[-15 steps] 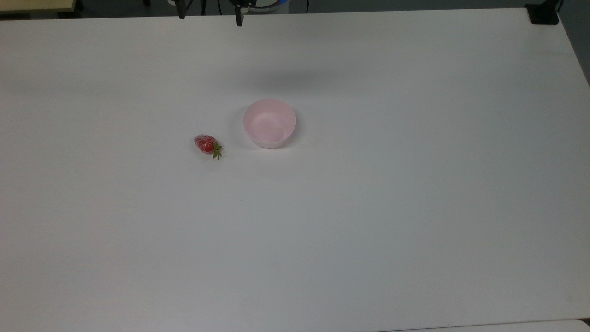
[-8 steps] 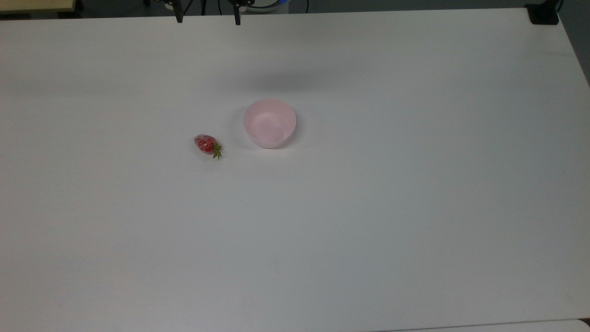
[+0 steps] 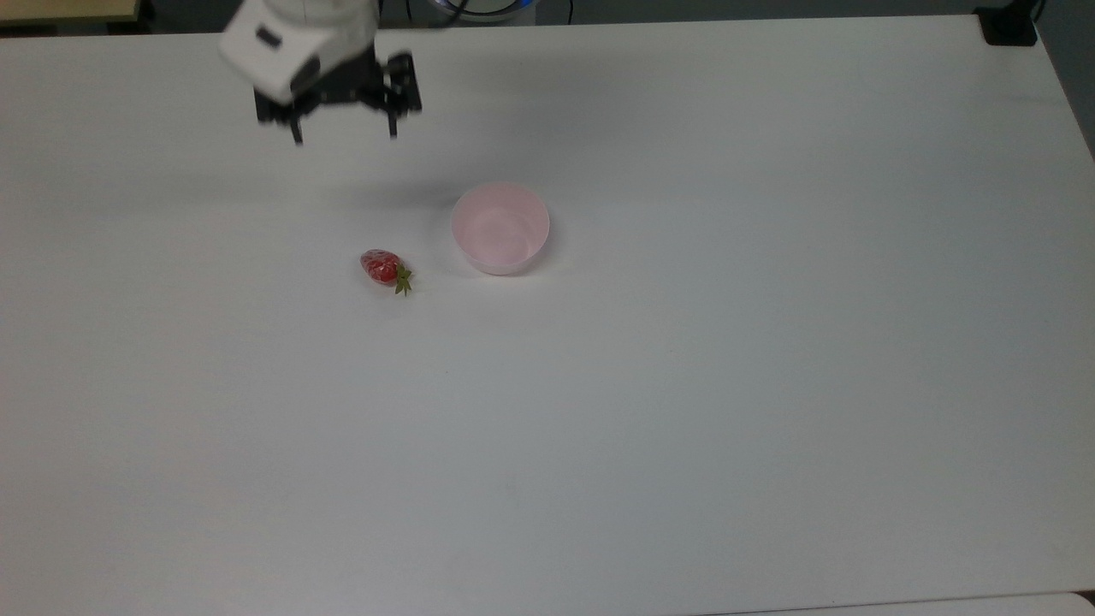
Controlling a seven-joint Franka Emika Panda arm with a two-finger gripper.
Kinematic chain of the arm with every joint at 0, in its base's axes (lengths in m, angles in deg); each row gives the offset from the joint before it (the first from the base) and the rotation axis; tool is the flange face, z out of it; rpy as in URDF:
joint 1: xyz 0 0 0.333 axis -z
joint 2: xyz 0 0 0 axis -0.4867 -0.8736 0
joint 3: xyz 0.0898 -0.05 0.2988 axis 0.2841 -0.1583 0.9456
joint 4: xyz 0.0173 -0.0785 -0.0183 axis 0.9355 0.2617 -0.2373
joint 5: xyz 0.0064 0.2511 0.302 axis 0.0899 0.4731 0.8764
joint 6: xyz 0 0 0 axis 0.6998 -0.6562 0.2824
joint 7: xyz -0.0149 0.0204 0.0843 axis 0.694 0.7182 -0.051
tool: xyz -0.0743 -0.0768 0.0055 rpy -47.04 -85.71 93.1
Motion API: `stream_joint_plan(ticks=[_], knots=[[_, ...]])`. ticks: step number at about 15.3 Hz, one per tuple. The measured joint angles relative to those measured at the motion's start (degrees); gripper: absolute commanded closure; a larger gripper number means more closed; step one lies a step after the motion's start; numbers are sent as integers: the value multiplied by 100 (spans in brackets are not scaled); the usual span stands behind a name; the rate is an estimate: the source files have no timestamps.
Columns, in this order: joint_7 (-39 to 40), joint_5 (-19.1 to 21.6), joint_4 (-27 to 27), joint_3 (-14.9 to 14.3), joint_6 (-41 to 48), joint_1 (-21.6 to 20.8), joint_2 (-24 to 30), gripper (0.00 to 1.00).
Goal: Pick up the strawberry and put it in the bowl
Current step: 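Move the open gripper down over the red strawberry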
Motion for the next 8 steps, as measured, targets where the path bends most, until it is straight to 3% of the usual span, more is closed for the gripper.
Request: stream_joint_plan(ticks=[4, 8], knots=[[464, -91, 182, -2, -912, 197, -709, 0], [764, -91, 181, 2, -1261, 244, -1093, 0]])
